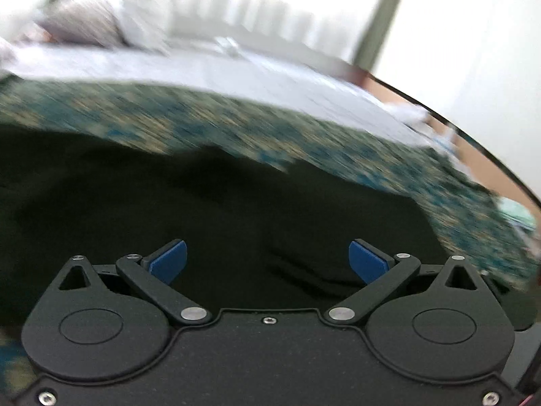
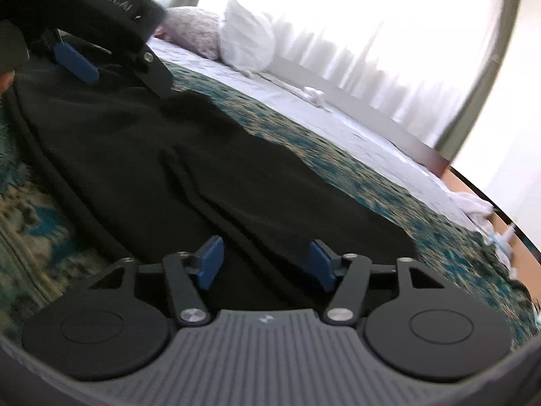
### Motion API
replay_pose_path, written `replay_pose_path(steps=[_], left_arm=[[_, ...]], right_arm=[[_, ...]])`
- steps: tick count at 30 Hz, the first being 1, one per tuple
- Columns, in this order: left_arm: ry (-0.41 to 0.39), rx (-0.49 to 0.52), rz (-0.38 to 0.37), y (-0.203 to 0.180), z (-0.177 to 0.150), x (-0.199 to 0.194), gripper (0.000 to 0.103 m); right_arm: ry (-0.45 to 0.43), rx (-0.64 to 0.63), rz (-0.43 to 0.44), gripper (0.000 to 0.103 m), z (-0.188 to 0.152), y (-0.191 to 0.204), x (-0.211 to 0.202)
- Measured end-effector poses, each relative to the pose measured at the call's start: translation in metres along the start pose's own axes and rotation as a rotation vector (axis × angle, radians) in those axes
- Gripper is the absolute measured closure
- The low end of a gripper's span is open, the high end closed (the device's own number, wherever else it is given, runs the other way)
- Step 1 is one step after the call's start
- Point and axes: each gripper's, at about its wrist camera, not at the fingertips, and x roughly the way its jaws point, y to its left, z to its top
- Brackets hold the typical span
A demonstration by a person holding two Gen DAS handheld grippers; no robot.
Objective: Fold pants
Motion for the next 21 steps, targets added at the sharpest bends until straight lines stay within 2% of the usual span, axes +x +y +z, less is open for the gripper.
replay_pose_path(steps=[2,6,9,11,13,16,18,19,20,21], left_arm=[[0.037,-0.014,-0.003,-0.010,0.001,0.020,0.000],[0.085,-0.053,0.059,-0.017,0.000,0.056,0.000],[0.059,-0.022,0.085,-0.025,-0.002,0.068,0.000],[0.066,-0.021,0.068,-0.030,-0.001,0.074,0.002],[0.051,-0.049,0.028,-0.031,-0.001,0.077,0.009],[0.067,-0.093,-0.024,-0.031,0.000,0.084,0.010],[0.061,-0.099,-0.010,-0.032,0.000,0.087,0.013],[0.055,-0.093,0.009,-0.033,-0.001,0.086,0.022],[0.054,-0.080,0.037,-0.036,-0.001,0.086,0.038],[0.051,-0.061,0.070,-0.038,-0.002,0.084,0.048]], right_arm=[[0.009,0.005,-0.030,0.028,-0.005,-0.008,0.001],[0.025,0.048,-0.069,0.026,-0.018,-0.027,-0.002],[0.025,0.093,-0.078,0.024,-0.024,-0.038,-0.002],[0.023,0.121,-0.077,0.023,-0.028,-0.044,-0.001],[0.018,0.146,-0.068,0.023,-0.033,-0.051,-0.001],[0.007,0.170,-0.061,0.022,-0.038,-0.053,-0.005],[0.001,0.182,-0.060,0.022,-0.041,-0.056,-0.004],[-0.001,0.184,-0.061,0.021,-0.044,-0.056,-0.004],[-0.002,0.182,-0.064,0.021,-0.044,-0.055,-0.006],[-0.002,0.179,-0.071,0.021,-0.045,-0.057,-0.007]])
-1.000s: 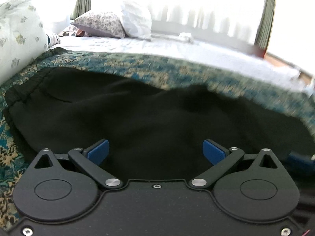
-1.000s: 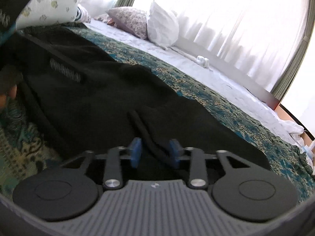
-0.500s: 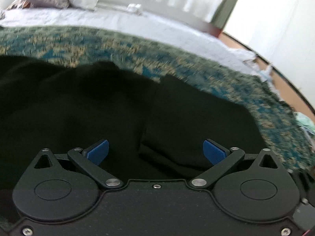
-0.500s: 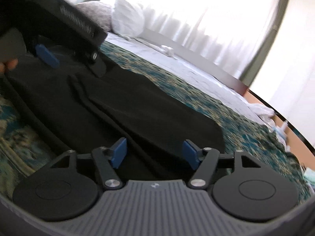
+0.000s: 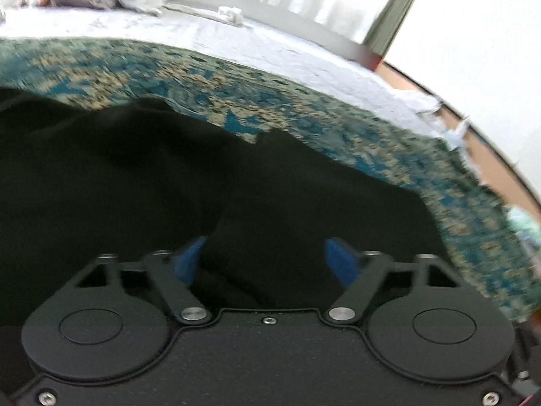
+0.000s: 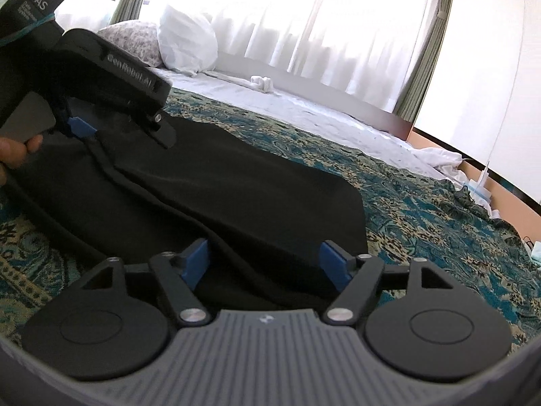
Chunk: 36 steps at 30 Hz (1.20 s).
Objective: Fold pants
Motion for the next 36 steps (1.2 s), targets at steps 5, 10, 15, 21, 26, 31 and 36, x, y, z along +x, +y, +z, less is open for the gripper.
replay_pose_path(steps=[5,10,15,21,26,31,36], left_arm=[[0.008,-0.035,-0.003,0.008,-0.007,-0.012,0.070],[0.001,-0.113,-0.110,0.011,-0.010,-0.009,0.018],[0.016,-0.013,-0.048,-0.014,-0.013,-0.003,0.057],[0.000,-0.016,-0.070,-0.022,-0.019,-0.001,0.033],[-0.026,-0.020,-0.036,-0.026,-0.019,-0.005,0.092],[-0.154,0.009,0.026,-0.022,-0.023,-0.042,0.092],[-0.177,0.047,0.061,-0.009,-0.043,-0.072,0.092]], right_arm=[[0.001,0.006,-0.013,0.019,-0.008,-0.010,-0.007],[0.011,0.035,-0.039,0.016,-0.010,-0.020,-0.009],[0.022,0.039,-0.081,0.015,-0.015,-0.029,-0.012],[0.034,0.068,-0.127,0.013,-0.023,-0.044,-0.019],[0.050,0.135,-0.152,0.013,-0.027,-0.060,-0.017],[0.095,0.286,-0.118,0.013,-0.033,-0.091,-0.015],[0.082,0.202,-0.116,0.013,-0.036,-0.078,-0.022]])
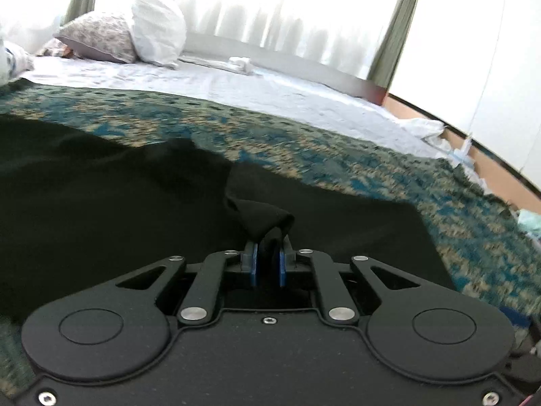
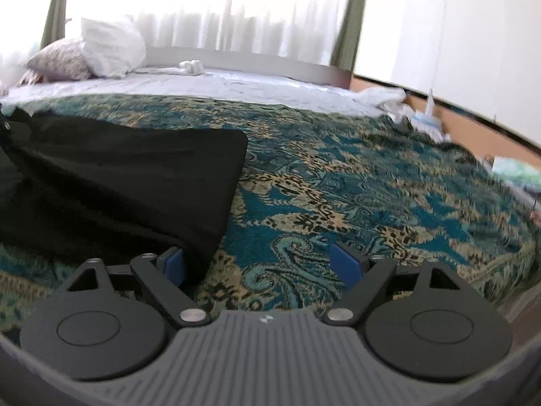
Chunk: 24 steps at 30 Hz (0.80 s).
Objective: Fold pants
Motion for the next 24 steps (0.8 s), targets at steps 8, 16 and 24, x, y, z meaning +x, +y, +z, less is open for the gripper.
replay_pose_path(steps=[8,16,24], left_arm=[[0.058,-0.044,0.060,0.041,-0.020,-0.006,0.088],[0.053,-0.010,0.043,0.043,-0.027,-0.017,0.081],[0.041,0.036,0.083,0.044,-0.035,-0.034,0.071]], right_arm=[[-0.023,-0.080,0.021,0.013,0.003,0.014,-0.006],[-0.016,-0.092,-0.003,0.013,0.004,0.011,-0.010],[-0.012,-0.080,-0.026,0.013,-0.001,0.009,-0.013]])
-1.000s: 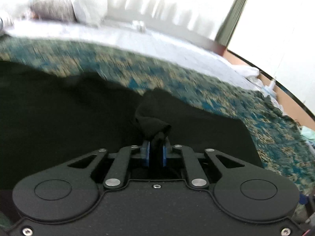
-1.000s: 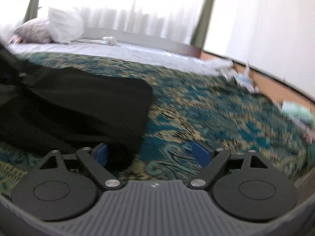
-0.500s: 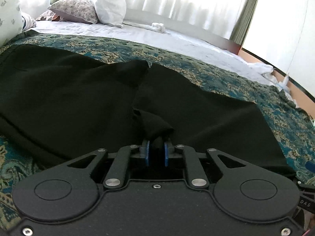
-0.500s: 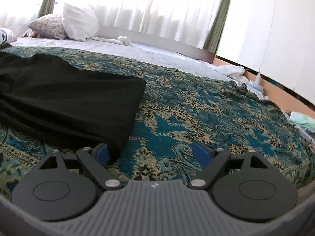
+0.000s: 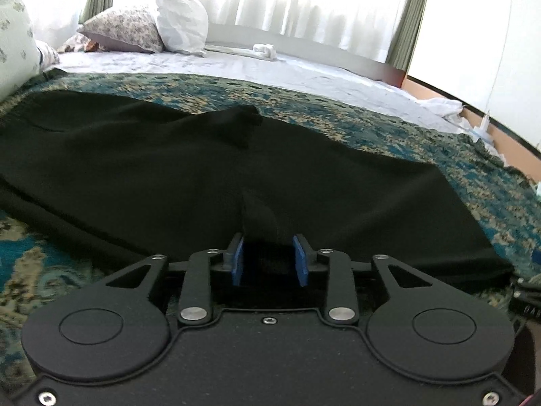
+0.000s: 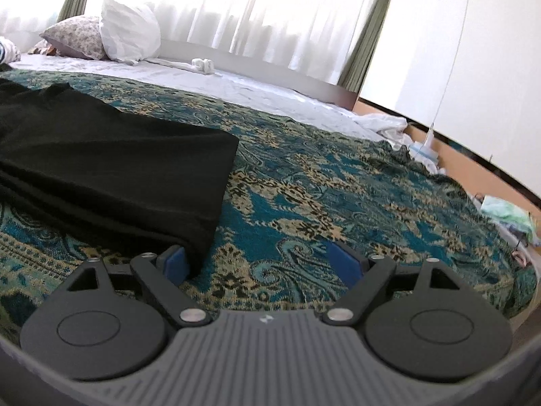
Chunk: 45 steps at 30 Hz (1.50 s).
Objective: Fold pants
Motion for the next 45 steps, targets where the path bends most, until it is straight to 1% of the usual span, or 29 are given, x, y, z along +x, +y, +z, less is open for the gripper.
replay_pose_path(steps=[3,4,6,8,9,11,13,14,15,16,18,19,20,22,24,25,26,28,29,30,31,33,35,38,40,42,45], left_arm=[[-0.005,0.028,0.037,0.006,-0.002,-0.011,0.070],[-0.007,0.029,0.041,0.008,-0.001,-0.016,0.068],[-0.017,0.020,0.059,0.012,0.002,-0.025,0.065],[-0.038,0.008,0.072,0.016,0.010,-0.033,0.060],[-0.057,0.000,0.070,0.017,0.013,-0.039,0.057],[-0.106,-0.012,0.061,0.015,0.022,-0.047,0.046],[-0.145,0.018,0.031,0.005,0.031,-0.047,0.045],[-0.160,0.039,0.017,-0.003,0.034,-0.043,0.045],[-0.168,0.053,0.007,-0.010,0.036,-0.038,0.045],[-0.170,0.064,-0.006,-0.019,0.037,-0.032,0.047],[-0.144,0.086,-0.040,-0.037,0.038,-0.015,0.053],[-0.125,0.102,-0.051,-0.046,0.037,-0.004,0.056],[-0.110,0.117,-0.047,-0.054,0.035,0.004,0.058],[-0.075,0.155,-0.020,-0.065,0.026,0.020,0.064],[-0.038,0.183,0.011,-0.072,0.012,0.031,0.065],[-0.023,0.189,0.022,-0.073,0.006,0.034,0.065],[-0.039,0.195,0.022,-0.072,-0.002,0.035,0.065],[-0.047,0.228,0.024,-0.071,-0.009,0.031,0.065],[-0.047,0.245,0.024,-0.070,-0.011,0.029,0.065],[-0.046,0.261,0.029,-0.070,-0.013,0.028,0.064],[-0.045,0.271,0.033,-0.069,-0.014,0.026,0.064],[-0.028,0.278,0.043,-0.068,-0.010,0.023,0.064],[-0.017,0.251,0.054,-0.066,0.003,0.021,0.066],[-0.077,0.231,-0.003,-0.073,0.030,0.018,0.068],[-0.101,0.262,-0.050,-0.090,0.046,0.022,0.068],[-0.103,0.314,-0.097,-0.109,0.056,0.034,0.068],[-0.032,0.393,-0.144,-0.139,0.060,0.066,0.067]], right_arm=[[-0.005,-0.024,0.009,0.013,0.001,-0.001,-0.001],[-0.008,-0.032,0.015,0.013,0.001,-0.001,-0.003],[-0.015,-0.046,0.049,0.013,0.002,-0.004,-0.009],[-0.023,-0.048,0.103,0.013,0.003,-0.008,-0.018],[-0.030,-0.042,0.139,0.013,0.004,-0.011,-0.023],[-0.050,-0.009,0.211,0.013,0.008,-0.015,-0.034],[-0.076,0.045,0.262,0.013,0.016,-0.018,-0.039],[-0.084,0.073,0.272,0.013,0.021,-0.018,-0.038],[-0.092,0.107,0.280,0.016,0.027,-0.016,-0.035],[-0.102,0.137,0.285,0.023,0.033,-0.012,-0.030],[-0.103,0.175,0.276,0.043,0.044,0.000,-0.017],[-0.098,0.186,0.274,0.048,0.048,0.007,-0.010],[-0.089,0.191,0.272,0.053,0.051,0.014,-0.003],[-0.058,0.186,0.263,0.057,0.052,0.029,0.011],[-0.007,0.132,0.215,0.060,0.048,0.045,0.025],[0.011,0.104,0.185,0.060,0.042,0.051,0.028],[0.021,0.083,0.157,0.054,0.036,0.055,0.028],[-0.008,0.040,0.090,0.053,0.024,0.056,0.022],[-0.015,0.015,0.043,0.051,0.019,0.055,0.018],[-0.021,0.004,0.006,0.046,0.015,0.053,0.016],[-0.021,0.015,-0.010,0.045,0.011,0.050,0.013],[-0.018,0.079,0.001,0.045,0.004,0.041,0.010],[-0.023,0.103,-0.002,0.045,0.001,0.040,0.008],[-0.040,0.088,-0.027,0.044,-0.001,0.047,0.007],[-0.053,0.075,-0.036,0.044,-0.003,0.051,0.005],[-0.064,0.067,-0.041,0.044,-0.003,0.052,0.004],[-0.069,0.086,-0.019,0.044,-0.003,0.046,0.005]])
